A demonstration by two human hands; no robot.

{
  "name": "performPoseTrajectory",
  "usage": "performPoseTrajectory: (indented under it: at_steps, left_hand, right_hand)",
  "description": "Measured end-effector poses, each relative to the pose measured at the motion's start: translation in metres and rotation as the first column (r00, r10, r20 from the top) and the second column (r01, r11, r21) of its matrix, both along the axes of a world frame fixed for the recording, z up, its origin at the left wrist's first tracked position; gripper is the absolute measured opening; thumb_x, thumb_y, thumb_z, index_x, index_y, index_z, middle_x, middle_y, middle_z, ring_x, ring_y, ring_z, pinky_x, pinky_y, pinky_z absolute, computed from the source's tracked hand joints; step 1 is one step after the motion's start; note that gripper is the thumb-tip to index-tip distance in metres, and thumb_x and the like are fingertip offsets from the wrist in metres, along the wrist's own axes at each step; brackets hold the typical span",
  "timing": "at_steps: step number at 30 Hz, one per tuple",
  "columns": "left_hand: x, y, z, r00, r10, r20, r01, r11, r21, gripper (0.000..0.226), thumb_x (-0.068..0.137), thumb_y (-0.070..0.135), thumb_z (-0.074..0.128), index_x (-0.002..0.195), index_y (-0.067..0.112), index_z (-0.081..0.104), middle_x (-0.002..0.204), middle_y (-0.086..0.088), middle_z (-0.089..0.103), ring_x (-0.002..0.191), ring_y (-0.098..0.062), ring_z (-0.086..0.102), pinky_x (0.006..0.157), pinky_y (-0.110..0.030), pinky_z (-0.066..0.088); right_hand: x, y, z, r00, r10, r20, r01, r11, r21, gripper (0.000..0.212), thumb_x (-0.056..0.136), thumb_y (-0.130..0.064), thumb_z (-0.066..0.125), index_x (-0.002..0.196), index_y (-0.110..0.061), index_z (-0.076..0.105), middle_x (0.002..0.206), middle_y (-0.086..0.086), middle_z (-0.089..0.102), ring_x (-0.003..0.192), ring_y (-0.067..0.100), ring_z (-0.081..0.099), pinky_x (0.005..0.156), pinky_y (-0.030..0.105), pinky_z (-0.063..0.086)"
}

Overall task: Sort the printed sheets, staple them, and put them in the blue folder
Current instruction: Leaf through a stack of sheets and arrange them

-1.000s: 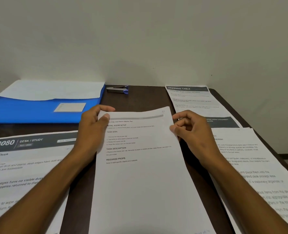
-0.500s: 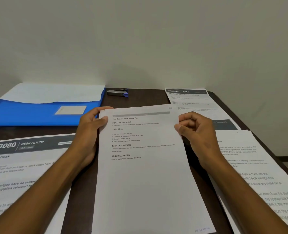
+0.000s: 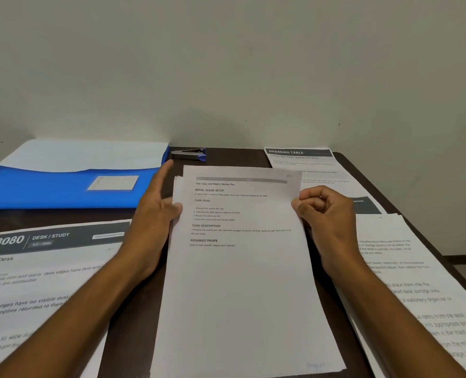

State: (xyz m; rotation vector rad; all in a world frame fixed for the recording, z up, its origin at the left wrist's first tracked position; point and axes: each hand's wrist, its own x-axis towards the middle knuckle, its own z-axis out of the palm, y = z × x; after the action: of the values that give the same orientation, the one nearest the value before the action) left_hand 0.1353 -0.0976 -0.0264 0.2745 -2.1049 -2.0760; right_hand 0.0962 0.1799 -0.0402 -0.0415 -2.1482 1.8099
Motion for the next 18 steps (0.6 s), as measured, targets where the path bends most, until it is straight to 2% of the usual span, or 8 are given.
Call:
performPoseTrajectory:
  at_steps: [2,5,7,9,11,13,16,18]
  left_hand:
    - [0.002,0.002,0.001,1.0,0.004,-0.014,-0.005,1.0,-0.026,0.06,0.108,0.004,0.049,0.126,0.061,0.056,0.113,0.021,0.067,0.094,-0.02,0.076,0.074,-0.044,0.066]
    - [0.004,0.002,0.002,1.0,0.008,0.022,-0.01,0.998,0.07,0.043,0.109,0.008,0.047,0.111,0.047,0.065,0.114,0.016,0.072,0.089,-0.017,0.077,0.071,-0.036,0.064]
    - [0.005,0.002,0.001,0.998,-0.001,0.058,-0.008,0.989,0.15,0.027,0.109,0.017,0.05,0.11,0.038,0.067,0.102,0.009,0.079,0.083,-0.015,0.079,0.07,-0.035,0.063]
    - [0.006,0.002,0.0,0.994,-0.061,0.09,0.04,0.977,0.211,0.02,0.107,0.023,0.054,0.119,0.028,0.069,0.106,0.002,0.081,0.091,-0.022,0.08,0.079,-0.044,0.064]
    - [0.008,0.002,-0.001,0.991,-0.091,0.093,0.074,0.981,0.18,0.022,0.106,0.016,0.058,0.123,0.019,0.07,0.111,-0.004,0.08,0.095,-0.029,0.079,0.079,-0.045,0.064]
    - [0.008,0.001,-0.001,0.996,-0.044,0.082,0.031,0.988,0.152,0.022,0.104,0.01,0.059,0.122,0.014,0.071,0.11,-0.005,0.08,0.092,-0.029,0.08,0.075,-0.041,0.065]
    - [0.007,-0.003,0.002,0.998,0.035,0.055,-0.046,0.973,0.228,0.022,0.104,0.009,0.059,0.121,0.011,0.072,0.109,-0.009,0.08,0.094,-0.031,0.079,0.079,-0.044,0.064]
    - [0.007,-0.008,0.004,0.996,0.073,0.046,-0.084,0.952,0.294,0.021,0.104,0.009,0.058,0.119,0.012,0.072,0.107,-0.009,0.081,0.094,-0.032,0.079,0.075,-0.043,0.065]
  right_hand:
    - [-0.001,-0.001,-0.001,1.0,0.013,0.011,-0.012,0.999,-0.035,0.011,0.093,-0.011,0.077,0.091,-0.019,0.071,0.082,0.005,0.078,0.084,0.025,0.076,0.084,0.041,0.063]
    - [-0.003,-0.001,-0.004,0.999,0.032,0.026,-0.031,0.999,-0.032,0.008,0.095,-0.016,0.075,0.093,-0.021,0.07,0.09,0.008,0.078,0.095,0.03,0.076,0.089,0.049,0.064]
    - [-0.003,-0.002,-0.004,0.999,0.044,0.028,-0.043,0.999,-0.024,0.006,0.094,-0.023,0.076,0.093,-0.025,0.069,0.094,0.009,0.078,0.099,0.032,0.075,0.09,0.054,0.063]
    - [-0.003,-0.003,-0.004,0.998,0.051,0.031,-0.049,0.998,-0.035,0.009,0.09,-0.031,0.074,0.096,-0.026,0.069,0.098,0.009,0.079,0.102,0.033,0.075,0.09,0.057,0.063]
    - [-0.002,-0.005,-0.004,0.997,0.067,0.035,-0.065,0.996,-0.053,0.013,0.09,-0.037,0.072,0.097,-0.028,0.068,0.102,0.007,0.078,0.104,0.032,0.074,0.09,0.056,0.063]
    - [-0.002,-0.006,-0.002,0.996,0.087,0.03,-0.086,0.996,-0.018,0.012,0.095,-0.038,0.071,0.098,-0.028,0.067,0.092,0.009,0.077,0.096,0.03,0.075,0.091,0.053,0.063]
    - [0.002,-0.007,0.001,0.982,0.185,0.031,-0.187,0.981,0.049,0.014,0.099,-0.032,0.072,0.099,-0.02,0.066,0.063,-0.001,0.065,0.062,0.011,0.062,0.067,0.032,0.055]
    - [0.006,-0.008,0.003,0.95,0.308,0.046,-0.311,0.942,0.124,0.02,0.097,-0.03,0.075,0.095,-0.012,0.065,0.06,-0.005,0.057,0.057,0.011,0.053,0.063,0.027,0.048]
